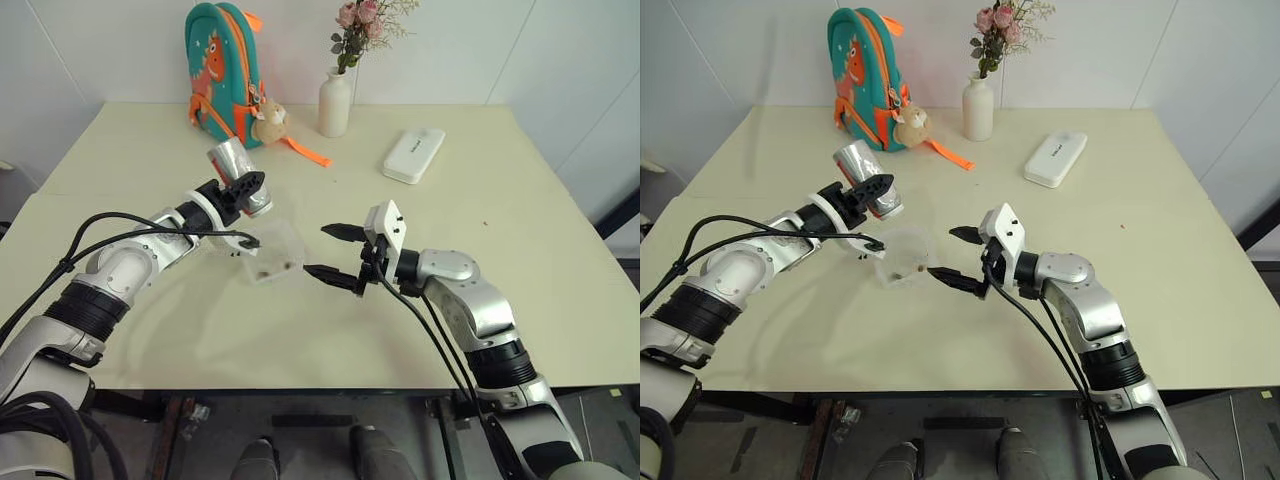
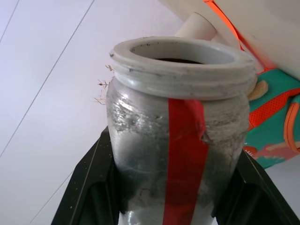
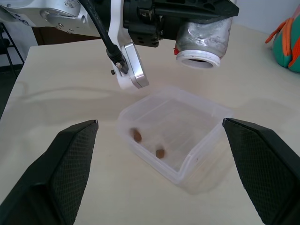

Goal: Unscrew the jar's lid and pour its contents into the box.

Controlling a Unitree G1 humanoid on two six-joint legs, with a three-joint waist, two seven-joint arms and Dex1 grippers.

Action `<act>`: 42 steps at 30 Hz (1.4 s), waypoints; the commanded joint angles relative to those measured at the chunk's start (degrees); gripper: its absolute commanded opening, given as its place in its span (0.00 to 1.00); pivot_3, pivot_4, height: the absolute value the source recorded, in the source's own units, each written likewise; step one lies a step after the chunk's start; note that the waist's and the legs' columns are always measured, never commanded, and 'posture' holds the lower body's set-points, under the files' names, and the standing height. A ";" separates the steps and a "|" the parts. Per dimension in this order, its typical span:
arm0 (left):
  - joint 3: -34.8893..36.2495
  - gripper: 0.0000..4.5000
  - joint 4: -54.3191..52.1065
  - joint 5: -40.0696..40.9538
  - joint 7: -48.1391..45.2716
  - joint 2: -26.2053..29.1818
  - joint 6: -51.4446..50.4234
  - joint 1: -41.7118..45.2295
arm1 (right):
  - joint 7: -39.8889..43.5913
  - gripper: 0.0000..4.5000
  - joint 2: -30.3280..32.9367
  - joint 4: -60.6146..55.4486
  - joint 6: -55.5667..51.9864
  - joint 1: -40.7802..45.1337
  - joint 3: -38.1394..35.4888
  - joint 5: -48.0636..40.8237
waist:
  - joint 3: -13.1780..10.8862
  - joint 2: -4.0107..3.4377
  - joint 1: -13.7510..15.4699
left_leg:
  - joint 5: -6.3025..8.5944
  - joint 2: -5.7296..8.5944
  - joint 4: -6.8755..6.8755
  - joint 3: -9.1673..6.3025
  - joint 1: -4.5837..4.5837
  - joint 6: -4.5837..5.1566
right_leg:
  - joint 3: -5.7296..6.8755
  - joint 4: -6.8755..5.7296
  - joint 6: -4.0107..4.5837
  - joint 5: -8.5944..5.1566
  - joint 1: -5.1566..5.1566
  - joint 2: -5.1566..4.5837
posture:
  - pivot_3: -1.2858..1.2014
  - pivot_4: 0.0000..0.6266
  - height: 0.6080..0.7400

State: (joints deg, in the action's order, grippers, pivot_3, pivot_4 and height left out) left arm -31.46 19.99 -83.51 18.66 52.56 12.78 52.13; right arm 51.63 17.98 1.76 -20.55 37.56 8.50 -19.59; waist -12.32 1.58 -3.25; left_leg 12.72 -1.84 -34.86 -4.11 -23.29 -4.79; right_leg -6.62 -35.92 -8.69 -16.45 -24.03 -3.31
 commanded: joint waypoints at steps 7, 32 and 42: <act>12.07 0.43 -3.67 21.27 -7.92 0.68 4.10 -3.11 | -0.30 1.00 -1.50 0.36 3.55 -1.51 -0.75 -0.20 | 0.00 0.00 -0.11 | 0.00 -0.01 0.00 0.00 0.01 0.00 | 0.00 -0.04 0.00 0.00 0.00 0.00 | 0.52 0.24 1.00; 61.91 0.43 25.91 98.10 -39.44 -21.13 -5.97 -9.87 | 2.89 1.00 3.37 -0.59 4.34 -0.89 -0.77 1.58 | 0.04 0.06 0.13 | -0.05 -0.01 -0.23 -0.09 0.14 -0.01 | 0.09 -0.15 -0.02 0.04 0.18 -0.01 | 0.52 0.24 1.00; 61.86 1.00 22.16 101.75 -42.74 -19.72 -8.09 -17.34 | 2.83 1.00 3.78 -2.54 2.64 -1.24 -0.94 0.80 | 0.04 0.06 -0.09 | -0.04 -0.01 -0.19 -0.09 0.15 -0.01 | 0.08 -0.11 -0.02 0.05 0.18 -0.01 | 0.52 0.24 1.00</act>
State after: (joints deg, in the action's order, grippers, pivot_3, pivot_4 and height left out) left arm 29.85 45.34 17.39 -24.18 31.00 4.71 35.66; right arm 54.23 21.33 2.16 -17.76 35.68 8.55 -17.67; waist -12.27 1.64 -3.34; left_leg 12.67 -1.86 -35.05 -4.20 -23.14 -4.80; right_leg -6.54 -36.04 -8.72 -16.40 -23.84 -3.32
